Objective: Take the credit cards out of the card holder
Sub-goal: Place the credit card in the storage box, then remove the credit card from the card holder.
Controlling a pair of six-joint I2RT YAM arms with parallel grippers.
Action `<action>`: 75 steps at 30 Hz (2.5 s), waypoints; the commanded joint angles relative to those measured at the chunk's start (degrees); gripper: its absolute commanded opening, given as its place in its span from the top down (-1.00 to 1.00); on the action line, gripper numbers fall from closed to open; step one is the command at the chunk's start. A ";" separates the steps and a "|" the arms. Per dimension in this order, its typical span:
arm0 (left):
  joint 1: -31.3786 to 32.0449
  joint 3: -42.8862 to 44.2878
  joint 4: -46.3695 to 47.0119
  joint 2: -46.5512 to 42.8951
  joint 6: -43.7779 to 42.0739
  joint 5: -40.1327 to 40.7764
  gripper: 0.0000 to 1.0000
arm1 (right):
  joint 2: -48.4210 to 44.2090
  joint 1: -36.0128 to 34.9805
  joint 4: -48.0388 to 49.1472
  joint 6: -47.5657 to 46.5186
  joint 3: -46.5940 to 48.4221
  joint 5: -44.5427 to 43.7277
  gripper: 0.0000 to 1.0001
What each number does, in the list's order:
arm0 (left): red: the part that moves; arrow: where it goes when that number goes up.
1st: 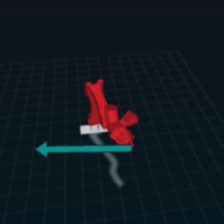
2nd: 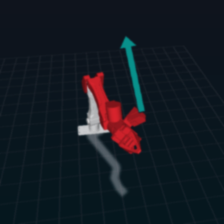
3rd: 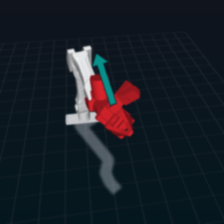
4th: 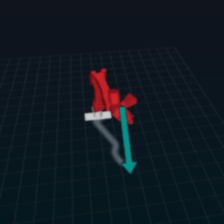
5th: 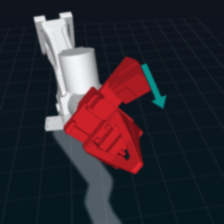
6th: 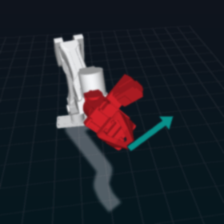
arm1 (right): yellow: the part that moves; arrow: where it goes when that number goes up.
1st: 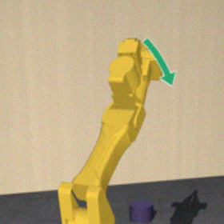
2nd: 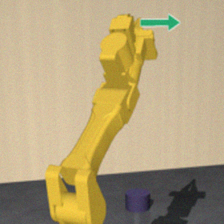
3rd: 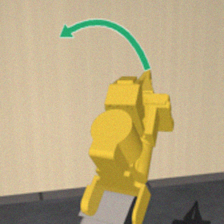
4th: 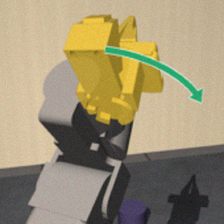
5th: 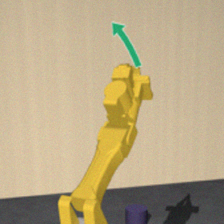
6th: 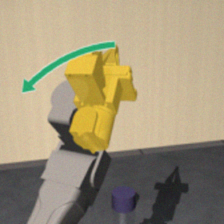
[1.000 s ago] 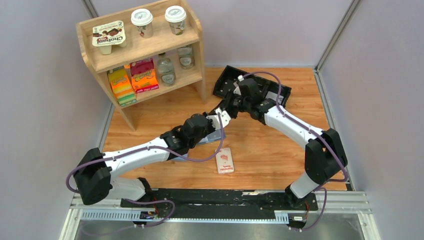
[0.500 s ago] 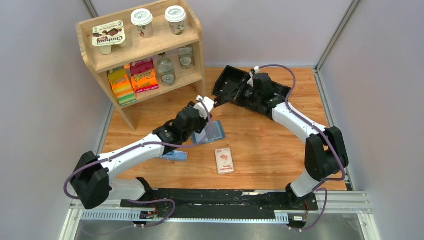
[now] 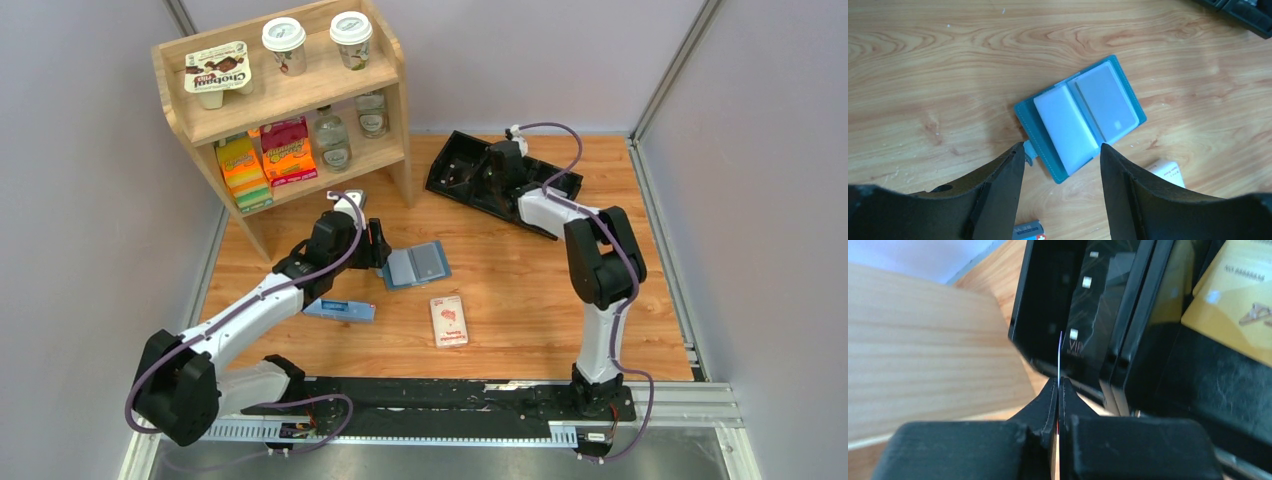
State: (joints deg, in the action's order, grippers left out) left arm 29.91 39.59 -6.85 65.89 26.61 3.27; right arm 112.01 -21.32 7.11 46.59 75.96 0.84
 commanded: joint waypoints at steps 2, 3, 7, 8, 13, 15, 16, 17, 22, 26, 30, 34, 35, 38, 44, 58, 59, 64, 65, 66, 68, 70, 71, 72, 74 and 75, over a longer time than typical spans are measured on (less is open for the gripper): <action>-0.38 0.13 0.18 -2.87 3.54 -2.04 -0.30 | 6.46 -0.65 3.62 -0.89 10.42 -8.66 1.00; -0.55 0.05 0.17 -2.87 3.54 -1.95 -0.30 | 7.60 -0.83 3.17 -1.06 11.82 -9.01 1.00; -0.91 0.57 -0.18 -2.00 3.18 -2.65 -0.30 | 12.78 -1.09 0.45 -1.06 17.19 -9.46 0.91; -0.91 0.66 -0.18 -1.56 3.01 -2.91 -0.30 | 13.76 -1.26 -0.34 -1.15 19.03 -9.02 0.87; -1.08 1.80 -0.71 -0.15 3.27 -4.59 -0.30 | 17.89 -1.44 -5.09 -2.46 24.31 -7.96 0.68; -1.08 2.15 -0.79 0.03 3.36 -4.85 -0.29 | 17.55 -1.62 -6.58 -2.91 24.41 -8.75 0.50; -1.08 2.85 -1.23 0.20 3.10 -4.85 -0.29 | 16.94 -1.62 -6.85 -3.25 24.58 -9.10 0.47; -1.08 3.29 -2.19 0.29 2.84 -4.76 -0.29 | 16.15 -1.71 -9.64 -3.87 24.50 -9.80 0.41; -1.17 6.10 -4.84 0.82 1.87 -4.94 -0.29 | 9.30 -2.15 -15.81 -7.73 22.13 -16.65 0.04; -1.08 7.77 -5.27 2.40 2.13 -7.04 -0.29 | 2.79 -2.50 -16.34 -11.68 16.25 -16.49 -0.29; -1.17 10.23 -6.59 5.21 2.48 -9.32 -0.28 | -4.15 -3.02 -15.99 -14.33 9.48 -11.23 -0.38; -1.08 11.47 -6.77 8.46 4.32 -10.82 -0.24 | -10.39 -4.07 -15.99 -14.77 2.01 -3.85 -0.34; -1.08 11.56 -6.77 9.60 5.02 -10.83 -0.22 | -11.62 -4.51 -15.99 -14.86 0.60 -1.83 -0.32; -1.17 12.17 -8.17 12.50 6.43 -10.21 -0.15 | -14.35 -6.62 -15.90 -15.04 -4.05 4.68 -0.26; -1.79 13.93 -10.81 19.80 7.05 -10.12 0.00 | -16.29 -12.59 -13.53 -14.95 -12.67 8.38 -0.12; -1.70 13.93 -14.15 26.48 6.70 -7.40 0.10 | -11.46 -18.40 -12.91 -16.61 -14.18 6.37 -0.04; -1.79 13.67 -14.24 26.92 6.79 -7.31 0.10 | -10.94 -18.67 -13.26 -16.97 -13.74 6.28 -0.04; -1.70 13.41 -14.42 28.15 7.23 -8.10 0.11 | -9.26 -19.28 -13.88 -17.85 -12.51 6.45 -0.04; -1.79 13.58 -14.50 28.42 7.23 -8.19 0.12 | -9.09 -19.37 -14.06 -17.85 -12.42 6.54 -0.04; -1.70 13.58 -14.51 28.42 7.23 -8.28 0.13 | -8.82 -19.46 -14.23 -18.11 -12.16 6.54 -0.04; -1.70 13.76 -14.42 28.68 6.96 -8.45 0.17 | -8.12 -19.63 -14.93 -18.29 -11.63 6.45 -0.03; -1.70 13.76 -14.42 28.94 6.96 -8.63 0.18 | -7.77 -19.72 -14.94 -18.29 -11.71 6.98 -0.03; -1.70 13.67 -14.33 28.86 6.96 -8.98 0.20 | -7.68 -19.81 -14.85 -18.29 -11.72 7.15 -0.02; -1.79 13.75 -14.24 28.95 6.96 -9.07 0.21 | -7.59 -19.81 -14.94 -18.29 -11.72 7.33 -0.02; -1.70 13.49 -14.07 28.95 7.05 -9.33 0.21 | -7.33 -19.90 -15.11 -18.29 -11.45 7.25 -0.02; -1.70 13.58 -13.98 28.95 7.05 -9.42 0.22 | -7.33 -19.99 -15.46 -18.37 -11.37 6.98 -0.02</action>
State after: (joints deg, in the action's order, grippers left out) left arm 28.38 51.94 -20.84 94.02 33.15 -5.15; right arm 104.14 -40.82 -8.12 29.45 62.33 8.08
